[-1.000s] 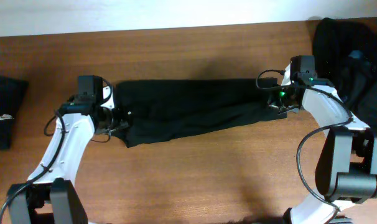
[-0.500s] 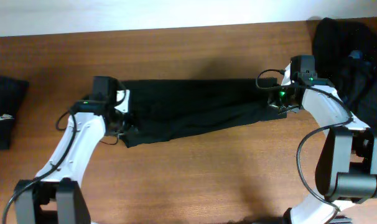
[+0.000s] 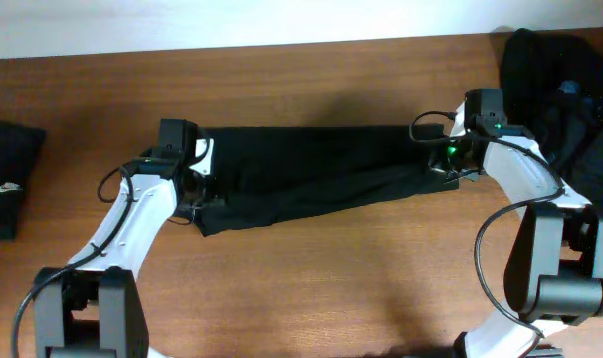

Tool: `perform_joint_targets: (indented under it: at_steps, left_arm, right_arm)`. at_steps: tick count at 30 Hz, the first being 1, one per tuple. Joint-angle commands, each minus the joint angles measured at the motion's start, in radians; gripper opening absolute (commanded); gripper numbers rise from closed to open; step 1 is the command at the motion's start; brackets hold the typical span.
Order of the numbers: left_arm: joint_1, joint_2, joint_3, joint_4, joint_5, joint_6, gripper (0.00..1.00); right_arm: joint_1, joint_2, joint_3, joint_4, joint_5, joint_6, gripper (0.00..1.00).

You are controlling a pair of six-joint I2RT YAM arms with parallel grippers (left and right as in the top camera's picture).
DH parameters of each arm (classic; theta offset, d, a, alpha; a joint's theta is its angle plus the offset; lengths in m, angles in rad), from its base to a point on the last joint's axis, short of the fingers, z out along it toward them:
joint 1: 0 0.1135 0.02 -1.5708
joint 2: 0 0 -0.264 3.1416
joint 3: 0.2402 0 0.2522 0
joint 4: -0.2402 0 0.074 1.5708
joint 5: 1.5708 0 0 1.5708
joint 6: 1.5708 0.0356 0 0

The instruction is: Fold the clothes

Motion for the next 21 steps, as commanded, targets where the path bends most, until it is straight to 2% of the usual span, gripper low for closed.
perform_joint_targets:
  at_steps: [1, 18, 19, 21]
  left_arm:
    - [0.001, 0.006, 0.015, -0.003, -0.008, 0.023, 0.47]
    - [0.001, 0.007, -0.011, -0.021, -0.015, 0.023, 0.46]
    - [0.001, 0.008, -0.011, -0.021, -0.015, 0.023, 0.45]
    - [0.001, 0.007, -0.011, -0.021, -0.016, 0.023, 0.31]
  right_arm:
    - [0.001, 0.009, 0.019, 0.000, 0.020, -0.002, 0.04]
    - [0.001, 0.009, 0.019, 0.002, 0.020, -0.002, 0.04]
    - [0.001, 0.009, 0.019, 0.003, 0.020, -0.001, 0.04]
    - [0.001, 0.009, 0.019, 0.004, 0.020, -0.002, 0.04]
